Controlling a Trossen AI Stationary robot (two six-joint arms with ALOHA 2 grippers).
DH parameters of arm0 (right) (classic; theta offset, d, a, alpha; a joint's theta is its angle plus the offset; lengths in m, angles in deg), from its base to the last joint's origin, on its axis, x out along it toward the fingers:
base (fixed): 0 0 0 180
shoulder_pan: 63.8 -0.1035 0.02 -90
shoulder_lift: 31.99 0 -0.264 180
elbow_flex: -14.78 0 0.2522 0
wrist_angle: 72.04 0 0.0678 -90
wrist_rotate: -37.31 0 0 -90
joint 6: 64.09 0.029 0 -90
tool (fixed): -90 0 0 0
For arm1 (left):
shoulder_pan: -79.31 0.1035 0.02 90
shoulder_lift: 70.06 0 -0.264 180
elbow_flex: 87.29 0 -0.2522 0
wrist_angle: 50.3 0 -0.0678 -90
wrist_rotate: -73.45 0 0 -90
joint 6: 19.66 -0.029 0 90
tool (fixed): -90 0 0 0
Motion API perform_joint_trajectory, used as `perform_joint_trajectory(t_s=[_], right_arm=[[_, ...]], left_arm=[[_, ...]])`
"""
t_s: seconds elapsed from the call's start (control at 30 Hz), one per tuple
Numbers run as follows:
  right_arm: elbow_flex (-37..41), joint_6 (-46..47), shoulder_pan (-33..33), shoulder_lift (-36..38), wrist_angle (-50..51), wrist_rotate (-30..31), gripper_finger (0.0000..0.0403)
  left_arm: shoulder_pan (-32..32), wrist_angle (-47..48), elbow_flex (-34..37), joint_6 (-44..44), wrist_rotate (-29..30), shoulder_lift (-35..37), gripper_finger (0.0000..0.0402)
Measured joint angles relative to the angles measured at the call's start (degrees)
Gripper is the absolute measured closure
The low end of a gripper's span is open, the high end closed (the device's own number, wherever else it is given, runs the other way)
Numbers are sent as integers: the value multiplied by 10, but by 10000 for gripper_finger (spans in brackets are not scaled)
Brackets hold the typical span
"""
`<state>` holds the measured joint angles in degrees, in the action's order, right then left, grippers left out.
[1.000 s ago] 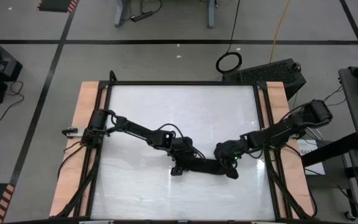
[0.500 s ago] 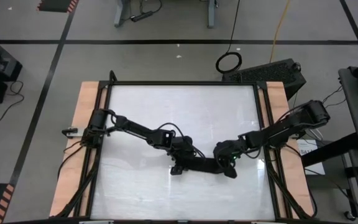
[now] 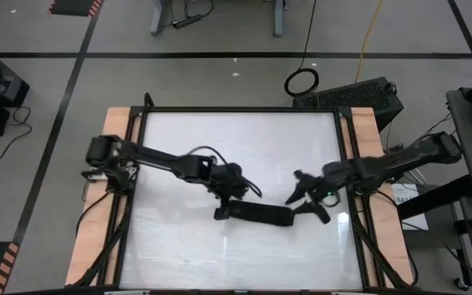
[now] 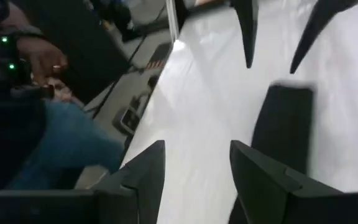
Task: Roll towel into tight, uniform cylinder
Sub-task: Return to Home Position
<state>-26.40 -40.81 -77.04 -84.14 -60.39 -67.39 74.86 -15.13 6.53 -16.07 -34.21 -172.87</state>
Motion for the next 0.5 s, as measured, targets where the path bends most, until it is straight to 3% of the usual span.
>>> perform_joint_trajectory(t_s=[0.27, 0.5], right_arm=[[-94, -95, 2, 186, 224, 128, 232], [-153, -105, 2, 339, 348, 210, 232]], left_arm=[[3, 82, -1, -31, 138, 135, 180], [15, 100, 34, -40, 237, 281, 180]])
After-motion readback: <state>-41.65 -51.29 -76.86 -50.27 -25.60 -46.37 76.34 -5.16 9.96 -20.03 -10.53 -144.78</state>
